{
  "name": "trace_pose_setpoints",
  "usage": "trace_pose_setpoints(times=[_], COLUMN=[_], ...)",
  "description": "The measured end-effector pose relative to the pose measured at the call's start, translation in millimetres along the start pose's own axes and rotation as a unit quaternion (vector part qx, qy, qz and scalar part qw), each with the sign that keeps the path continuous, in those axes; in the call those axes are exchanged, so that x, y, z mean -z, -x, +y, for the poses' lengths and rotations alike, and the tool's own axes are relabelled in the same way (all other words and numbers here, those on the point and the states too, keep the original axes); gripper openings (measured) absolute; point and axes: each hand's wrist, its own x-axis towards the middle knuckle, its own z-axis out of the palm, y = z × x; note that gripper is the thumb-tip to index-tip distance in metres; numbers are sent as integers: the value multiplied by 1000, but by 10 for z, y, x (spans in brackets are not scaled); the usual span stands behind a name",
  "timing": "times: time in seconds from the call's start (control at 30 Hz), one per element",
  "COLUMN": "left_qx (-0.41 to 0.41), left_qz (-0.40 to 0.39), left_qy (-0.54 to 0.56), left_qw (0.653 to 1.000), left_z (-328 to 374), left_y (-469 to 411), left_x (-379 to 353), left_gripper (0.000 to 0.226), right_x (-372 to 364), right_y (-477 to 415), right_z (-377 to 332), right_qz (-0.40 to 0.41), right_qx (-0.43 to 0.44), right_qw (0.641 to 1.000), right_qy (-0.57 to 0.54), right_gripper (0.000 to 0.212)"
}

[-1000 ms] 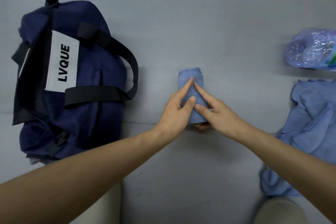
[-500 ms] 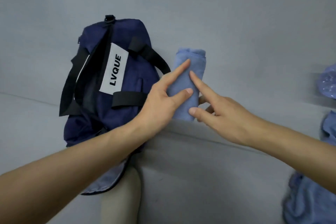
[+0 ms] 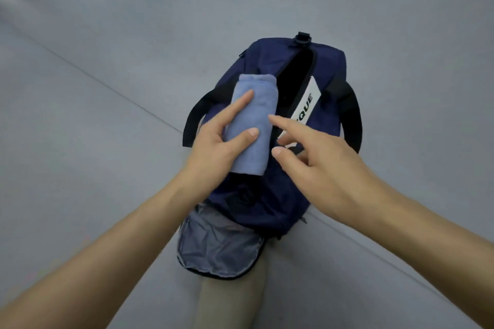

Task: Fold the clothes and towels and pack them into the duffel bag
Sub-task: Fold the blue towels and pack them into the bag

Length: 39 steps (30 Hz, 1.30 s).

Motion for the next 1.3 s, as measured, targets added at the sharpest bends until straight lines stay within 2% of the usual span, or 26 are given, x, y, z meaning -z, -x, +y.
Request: trace_pose_setpoints(times=[0.07, 0.17, 0.33, 0.47, 0.6, 0.73, 0.87, 0.93, 1.07, 1.17, 1.3], left_qx=[14, 20, -13, -39, -121, -75, -115, -132, -160, -175, -183], left_qz=[6, -1, -28, -88, 1, -54, -23, 13, 85, 93, 87], left_qy=[37, 66, 70, -1, -235, -390, -506, -512, -470, -472, -478], left_qw=[999, 998, 997, 995, 964, 916, 854, 849, 864, 859, 855], left_z=[-80, -133, -142, -195, -349, -491, -488, -472, -349, -236, -177], left_y=[-12, -108, -250, -364, -502, -626, -697, -656, -508, -464, -484], left_x=[-32, 6, 135, 213, 252, 236, 229, 250, 338, 425, 503], left_gripper=[55, 57, 60, 57, 47, 38, 48, 49, 55, 56, 60], right_x=[-104, -158, -195, -192, -203, -227, -283, -293, -344, -416, -522], right_y=[-191, -452, -636, -694, -657, -603, -603, -604, -606, -711, -1107], right_z=[-13, -35, -42, 20, 193, 317, 330, 345, 357, 295, 193], right_qz=[23, -7, -50, -13, 87, 125, 122, 122, 70, 43, 54], right_qx=[-41, -48, -6, -33, -70, -100, -127, -146, -154, -122, -87], right_qw=[994, 967, 951, 938, 946, 951, 954, 951, 953, 960, 970], right_qy=[-101, -250, -305, -345, -303, -263, -244, -244, -250, -248, -220], right_gripper=[53, 55, 60, 59, 56, 55, 51, 51, 66, 73, 75])
